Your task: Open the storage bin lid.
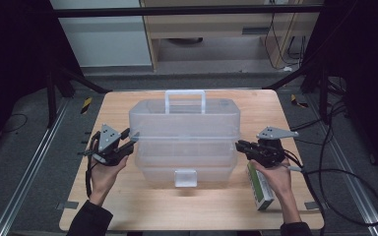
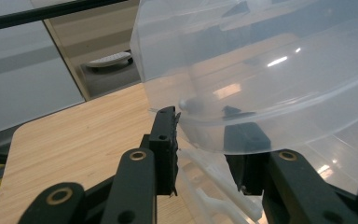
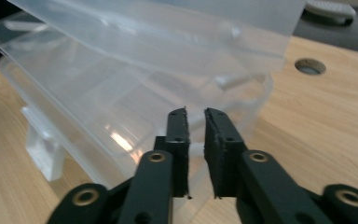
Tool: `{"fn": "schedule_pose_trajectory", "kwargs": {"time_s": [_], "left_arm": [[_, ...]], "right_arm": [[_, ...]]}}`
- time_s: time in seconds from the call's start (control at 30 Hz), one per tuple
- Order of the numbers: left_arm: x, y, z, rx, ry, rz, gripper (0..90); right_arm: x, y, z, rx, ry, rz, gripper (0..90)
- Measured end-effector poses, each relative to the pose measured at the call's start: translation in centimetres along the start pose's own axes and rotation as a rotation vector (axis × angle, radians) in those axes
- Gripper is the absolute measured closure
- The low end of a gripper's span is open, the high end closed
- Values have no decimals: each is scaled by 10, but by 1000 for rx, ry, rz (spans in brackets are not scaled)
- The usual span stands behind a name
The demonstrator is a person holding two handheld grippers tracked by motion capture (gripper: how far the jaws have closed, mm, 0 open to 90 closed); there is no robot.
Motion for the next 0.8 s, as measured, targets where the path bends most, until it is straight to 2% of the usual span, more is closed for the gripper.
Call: {"fn": "schedule_pose_trajectory", "kwargs": {"time_s": [0.07,0.27,0.47,0.67,0.8], "left_arm": [[0,0,0,-2,1,5,650],[-1,0,0,0,5,10,650],[-5,0,0,-2,0,18,649],[-6,1,1,6,-2,8,645],[-8,1,1,4,-4,10,645]], "right_arm": [[3,1,3,11,36,-9,756],[10,3,9,24,98,-17,711],[13,6,13,19,123,-10,690],[16,7,16,21,148,-9,685],[19,7,19,9,169,8,707]]}}
Point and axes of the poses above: each handheld gripper's, and its own axes: z roughly forward along the jaws, x roughly out of its underside, y roughly to its left, the point moved 5 cm from there along z, roughly forward along the jaws, and after that the axes turned 11 degrees about -z, right-handed, at the moved point
